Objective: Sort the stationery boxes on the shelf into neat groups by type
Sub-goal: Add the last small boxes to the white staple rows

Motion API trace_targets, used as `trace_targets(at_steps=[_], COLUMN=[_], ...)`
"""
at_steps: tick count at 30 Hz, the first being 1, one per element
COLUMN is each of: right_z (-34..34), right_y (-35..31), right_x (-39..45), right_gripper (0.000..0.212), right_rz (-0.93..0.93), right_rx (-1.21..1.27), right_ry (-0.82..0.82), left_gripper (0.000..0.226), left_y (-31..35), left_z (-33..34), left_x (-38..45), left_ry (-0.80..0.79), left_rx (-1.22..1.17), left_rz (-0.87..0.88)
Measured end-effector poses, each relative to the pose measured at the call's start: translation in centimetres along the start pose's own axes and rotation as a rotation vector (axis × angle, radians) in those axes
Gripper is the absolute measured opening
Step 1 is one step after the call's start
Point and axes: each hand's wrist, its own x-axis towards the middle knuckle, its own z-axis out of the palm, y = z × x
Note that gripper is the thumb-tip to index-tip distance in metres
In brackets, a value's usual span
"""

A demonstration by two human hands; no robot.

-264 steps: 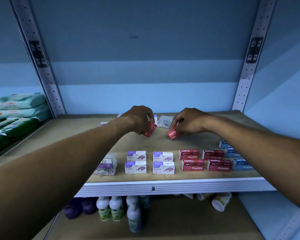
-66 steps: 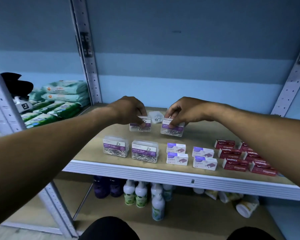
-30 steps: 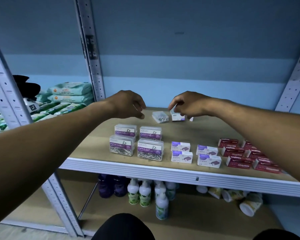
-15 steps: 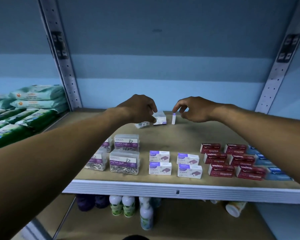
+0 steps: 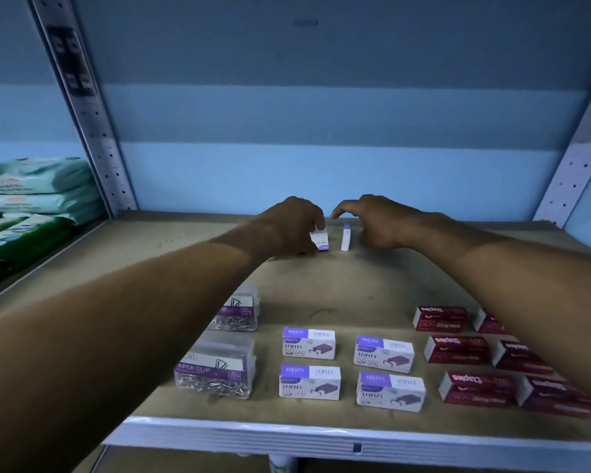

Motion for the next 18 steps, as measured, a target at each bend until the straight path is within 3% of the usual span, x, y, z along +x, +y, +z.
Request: trace_targets(at_steps=[9,18], right_z=[0.95,0.49], right_y=[0.73,0.8], right_x=[1.25,0.46], right_gripper=[0.024,0.018], right_rz=[-0.085,-0.042], right_rx=[0.018,0.133], right_ry=[0.024,0.044], left_gripper=[0.037,0.026], left_y=[-0.47,-0.96], left_z=[0.56,0.46], left_x=[1.05,0.51], left_ry=[0.04,0.077], left_rx=[0.034,-0.071], left_rz=[0.074,0.038])
